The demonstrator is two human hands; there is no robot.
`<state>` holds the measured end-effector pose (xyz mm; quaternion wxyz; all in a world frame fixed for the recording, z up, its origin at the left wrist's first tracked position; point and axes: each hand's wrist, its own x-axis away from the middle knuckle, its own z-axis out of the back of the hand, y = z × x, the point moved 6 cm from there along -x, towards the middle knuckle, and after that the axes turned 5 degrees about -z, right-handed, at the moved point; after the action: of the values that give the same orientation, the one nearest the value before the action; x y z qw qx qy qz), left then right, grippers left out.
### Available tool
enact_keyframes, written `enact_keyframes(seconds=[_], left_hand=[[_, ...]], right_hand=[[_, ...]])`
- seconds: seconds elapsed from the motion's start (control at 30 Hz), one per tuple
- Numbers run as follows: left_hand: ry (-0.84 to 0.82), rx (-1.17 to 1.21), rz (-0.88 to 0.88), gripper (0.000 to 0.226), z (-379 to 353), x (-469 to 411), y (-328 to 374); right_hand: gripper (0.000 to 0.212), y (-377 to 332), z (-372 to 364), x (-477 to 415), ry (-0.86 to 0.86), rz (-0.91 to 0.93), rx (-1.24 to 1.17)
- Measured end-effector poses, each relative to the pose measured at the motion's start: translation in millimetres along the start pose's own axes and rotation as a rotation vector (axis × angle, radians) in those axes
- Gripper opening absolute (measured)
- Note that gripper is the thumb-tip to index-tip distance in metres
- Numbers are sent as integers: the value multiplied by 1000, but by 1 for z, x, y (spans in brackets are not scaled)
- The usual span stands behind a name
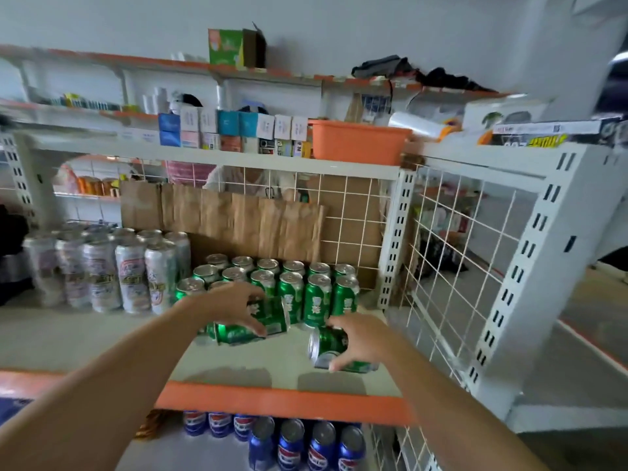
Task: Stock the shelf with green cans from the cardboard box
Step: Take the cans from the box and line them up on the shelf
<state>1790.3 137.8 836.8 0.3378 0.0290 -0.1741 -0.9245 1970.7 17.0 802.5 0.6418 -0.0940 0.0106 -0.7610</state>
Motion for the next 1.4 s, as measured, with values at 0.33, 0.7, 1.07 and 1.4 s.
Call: enact_keyframes(seconds=[0.33,0.7,1.07,1.4], left_hand=[[-121,-89,-91,90,-10,-42,3],[-97,-24,-196,81,-3,-43,3],[-56,-3,-316,64,11,-46,21],[17,29,-351,80,17,-47,22]], right_hand=[[86,20,-19,4,-58,-124,-50],[89,13,-34,-7,-68,-163,-112],[83,-26,8,-34,163,-101,-881],[52,-29,14,-41,312,-76,-1118]])
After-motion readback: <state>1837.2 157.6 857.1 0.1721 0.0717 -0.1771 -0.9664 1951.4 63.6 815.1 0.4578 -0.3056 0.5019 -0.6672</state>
